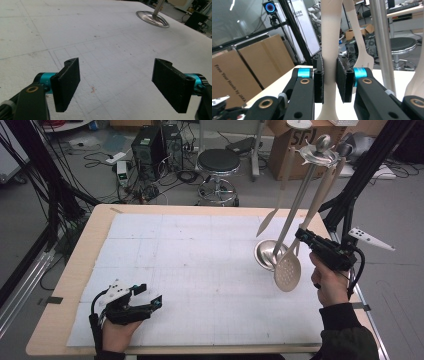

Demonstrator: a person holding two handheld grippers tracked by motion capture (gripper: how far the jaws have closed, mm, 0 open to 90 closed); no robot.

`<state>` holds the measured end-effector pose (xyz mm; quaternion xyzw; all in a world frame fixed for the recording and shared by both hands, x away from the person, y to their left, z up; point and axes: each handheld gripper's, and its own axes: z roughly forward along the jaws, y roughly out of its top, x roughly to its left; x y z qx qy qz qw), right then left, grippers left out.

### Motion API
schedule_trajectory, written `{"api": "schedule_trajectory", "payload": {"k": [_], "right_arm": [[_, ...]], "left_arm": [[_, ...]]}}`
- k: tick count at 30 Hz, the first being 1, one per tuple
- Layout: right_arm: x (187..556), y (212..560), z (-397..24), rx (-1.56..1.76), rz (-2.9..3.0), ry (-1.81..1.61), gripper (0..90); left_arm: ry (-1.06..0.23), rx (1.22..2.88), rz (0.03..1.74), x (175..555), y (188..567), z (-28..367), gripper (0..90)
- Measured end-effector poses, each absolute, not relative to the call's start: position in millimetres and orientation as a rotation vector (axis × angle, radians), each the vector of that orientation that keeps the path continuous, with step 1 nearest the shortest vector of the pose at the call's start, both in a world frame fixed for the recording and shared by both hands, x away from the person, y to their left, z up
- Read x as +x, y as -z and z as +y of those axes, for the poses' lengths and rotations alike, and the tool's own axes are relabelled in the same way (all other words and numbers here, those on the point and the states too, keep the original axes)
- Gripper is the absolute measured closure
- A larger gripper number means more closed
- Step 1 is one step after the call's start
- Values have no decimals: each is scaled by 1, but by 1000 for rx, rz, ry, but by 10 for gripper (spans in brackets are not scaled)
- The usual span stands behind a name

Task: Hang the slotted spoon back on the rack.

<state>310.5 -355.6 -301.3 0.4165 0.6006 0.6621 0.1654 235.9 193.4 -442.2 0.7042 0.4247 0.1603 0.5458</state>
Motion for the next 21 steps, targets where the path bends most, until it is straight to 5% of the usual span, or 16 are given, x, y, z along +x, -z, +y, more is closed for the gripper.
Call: {"api": "schedule_trajectory", "payload": {"k": [21], "right_arm": [[332,297,-361,1158,1793,-1806,782]], "left_arm": [[-387,1671,1011,236,443,194,231]]}}
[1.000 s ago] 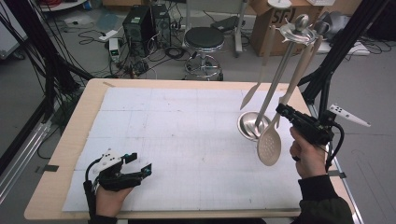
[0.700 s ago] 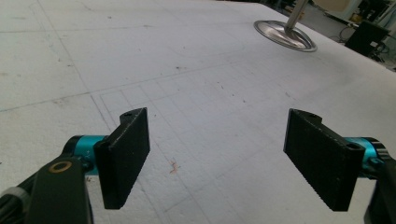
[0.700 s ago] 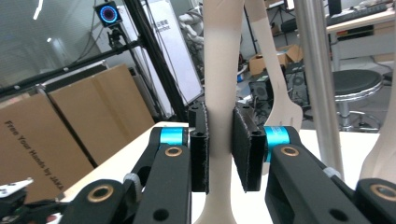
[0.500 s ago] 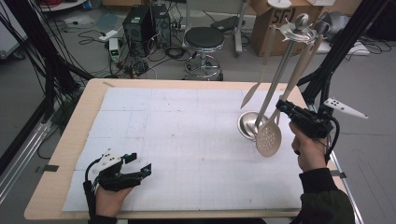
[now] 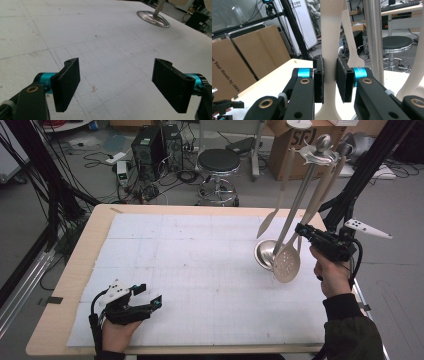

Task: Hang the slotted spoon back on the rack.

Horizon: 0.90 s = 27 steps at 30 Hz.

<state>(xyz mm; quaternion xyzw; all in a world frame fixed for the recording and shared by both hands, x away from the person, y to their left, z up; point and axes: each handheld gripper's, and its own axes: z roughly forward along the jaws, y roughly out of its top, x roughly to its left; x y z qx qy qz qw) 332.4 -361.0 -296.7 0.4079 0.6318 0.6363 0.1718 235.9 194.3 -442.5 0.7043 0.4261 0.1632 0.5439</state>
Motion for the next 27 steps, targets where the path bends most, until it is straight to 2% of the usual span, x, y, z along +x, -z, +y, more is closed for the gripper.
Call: {"api": "schedule_trajectory", "payload": {"k": [7,8,11,16,27], "right_arm": [[332,299,-361,1189,1784,-1798,757],[333,300,-362,1194,1775,-1800,735],[334,302,-367,1232,1725,-1887,593],[333,303,-375,1274,1676,-1925,527],[328,312,-383,1345,1640,-1920,442]], "left_arm": [[-386,1671,1011,235,442,194,231],[-385,1669,1011,235,442,194,231],[-385,1671,1008,235,442,193,231],[-383,1669,1008,235,442,193,231],[-383,1670,1005,236,441,193,231]]}}
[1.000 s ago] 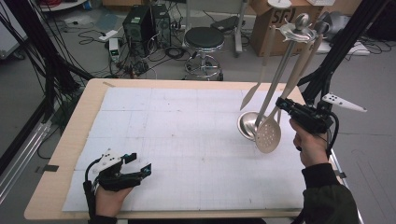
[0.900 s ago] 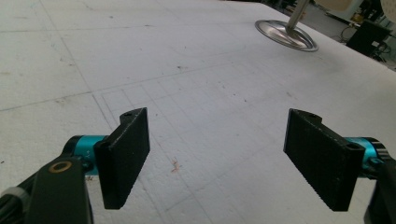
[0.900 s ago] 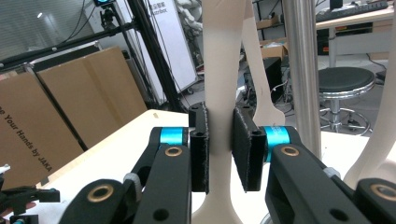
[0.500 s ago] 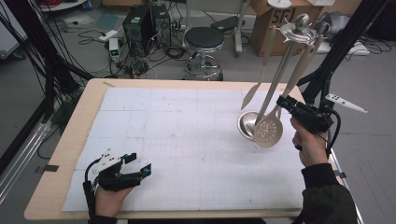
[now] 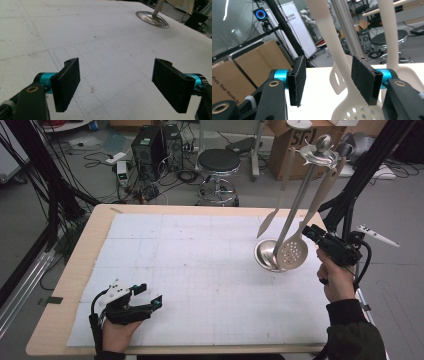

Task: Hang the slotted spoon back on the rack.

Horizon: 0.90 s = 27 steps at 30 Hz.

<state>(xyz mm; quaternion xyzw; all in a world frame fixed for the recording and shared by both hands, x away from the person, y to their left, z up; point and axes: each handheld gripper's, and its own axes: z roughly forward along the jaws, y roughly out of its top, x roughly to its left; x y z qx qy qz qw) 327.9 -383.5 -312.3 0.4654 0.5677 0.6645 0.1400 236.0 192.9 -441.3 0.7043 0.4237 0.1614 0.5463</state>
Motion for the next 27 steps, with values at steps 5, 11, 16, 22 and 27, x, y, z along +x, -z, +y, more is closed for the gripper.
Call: {"api": "schedule_trajectory", "payload": {"k": [5,11,16,22,27], "right_arm": [[323,319,-388,1376,1615,-1948,417],[316,323,-387,1379,1637,-1935,370],[309,328,-382,1362,1655,-1957,360],[301,345,-375,1365,1689,-1943,328],[298,362,-372,1401,1719,-1918,307]], "left_arm": [[-378,1668,1008,238,442,193,231],[-378,1670,1002,238,441,191,231],[-368,1678,993,241,442,188,231],[-368,1676,978,240,440,186,231],[-364,1680,966,241,441,186,231]]}}
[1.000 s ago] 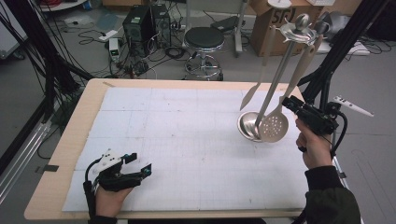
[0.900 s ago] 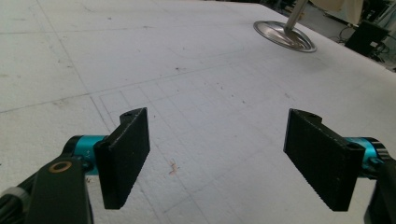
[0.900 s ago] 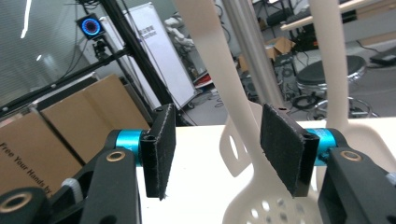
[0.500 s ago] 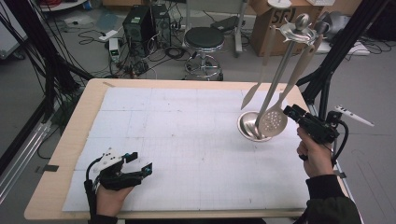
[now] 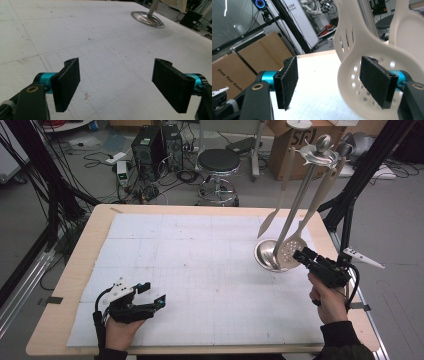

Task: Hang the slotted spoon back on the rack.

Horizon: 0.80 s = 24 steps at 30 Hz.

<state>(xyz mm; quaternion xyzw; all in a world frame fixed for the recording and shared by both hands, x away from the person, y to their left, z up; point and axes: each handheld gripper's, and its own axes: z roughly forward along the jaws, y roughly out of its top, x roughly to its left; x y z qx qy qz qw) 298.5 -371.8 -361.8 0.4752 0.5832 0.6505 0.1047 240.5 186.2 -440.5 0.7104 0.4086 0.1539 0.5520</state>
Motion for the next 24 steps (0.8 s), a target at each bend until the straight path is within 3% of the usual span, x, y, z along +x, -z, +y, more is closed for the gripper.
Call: {"api": "schedule_trajectory", "payload": {"k": [24], "right_arm": [[295,389,-343,1339,1903,-1874,272]], "left_arm": [[-363,1681,968,242,441,186,230]]}}
